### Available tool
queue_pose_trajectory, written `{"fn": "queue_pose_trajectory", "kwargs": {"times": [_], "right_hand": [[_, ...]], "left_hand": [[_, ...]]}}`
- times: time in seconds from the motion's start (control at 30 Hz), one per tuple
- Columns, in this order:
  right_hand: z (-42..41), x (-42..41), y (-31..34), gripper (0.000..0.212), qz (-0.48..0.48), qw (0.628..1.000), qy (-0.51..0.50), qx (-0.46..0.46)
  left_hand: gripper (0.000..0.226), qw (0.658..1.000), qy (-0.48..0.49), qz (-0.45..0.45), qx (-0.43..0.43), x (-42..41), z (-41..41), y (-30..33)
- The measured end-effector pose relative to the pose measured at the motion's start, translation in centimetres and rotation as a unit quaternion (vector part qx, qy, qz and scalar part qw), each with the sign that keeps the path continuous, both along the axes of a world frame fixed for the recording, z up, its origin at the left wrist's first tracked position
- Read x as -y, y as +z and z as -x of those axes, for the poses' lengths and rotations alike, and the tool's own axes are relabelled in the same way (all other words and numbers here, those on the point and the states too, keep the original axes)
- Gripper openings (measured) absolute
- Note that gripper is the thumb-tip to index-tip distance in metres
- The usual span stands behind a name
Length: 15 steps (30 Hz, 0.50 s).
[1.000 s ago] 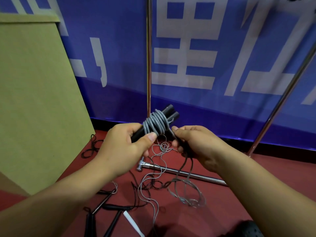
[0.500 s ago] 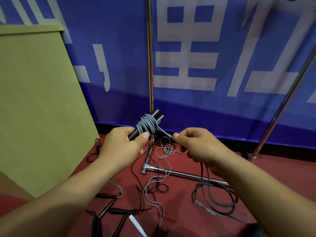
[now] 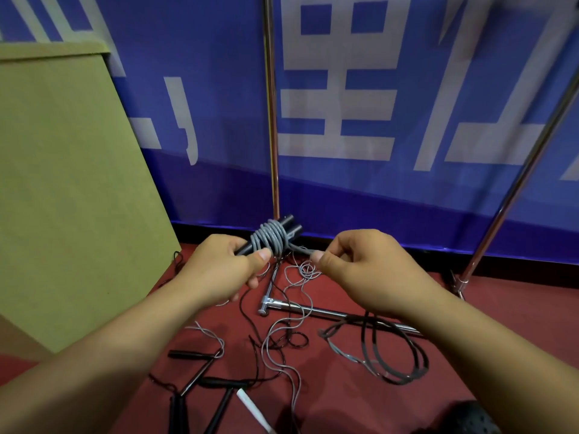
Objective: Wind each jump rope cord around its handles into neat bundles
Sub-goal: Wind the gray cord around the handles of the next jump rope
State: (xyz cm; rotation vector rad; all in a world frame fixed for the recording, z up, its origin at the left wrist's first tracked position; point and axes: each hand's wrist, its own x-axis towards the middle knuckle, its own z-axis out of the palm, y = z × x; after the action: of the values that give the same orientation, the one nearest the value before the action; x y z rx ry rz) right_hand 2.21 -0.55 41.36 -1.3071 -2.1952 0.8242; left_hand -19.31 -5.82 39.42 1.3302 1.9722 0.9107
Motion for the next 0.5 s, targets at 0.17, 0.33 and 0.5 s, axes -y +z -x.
{"fn": "queue_pose_trajectory", "kwargs": {"times": [0.17,0.33,0.5], "right_hand": [[-0.2,0.1,-0.3,0.031,-0.098,0.995,0.008,0.023],[-0.3,-0.4,-0.7,0.028,-0.123,0.992,0.026,0.007],[-0.4,-0.7,-0.8,0.029,-0.126,0.992,0.03,-0.001]], "left_hand": [[0.025,0.986,-0.085,0.134,0.046,0.7,-0.3,-0.3],[0.022,0.965,-0.181,0.181,0.053,1.6,-1.4,0.2],[0.013,0.961,-0.238,0.14,0.019,2.0,-1.9,0.9]]}}
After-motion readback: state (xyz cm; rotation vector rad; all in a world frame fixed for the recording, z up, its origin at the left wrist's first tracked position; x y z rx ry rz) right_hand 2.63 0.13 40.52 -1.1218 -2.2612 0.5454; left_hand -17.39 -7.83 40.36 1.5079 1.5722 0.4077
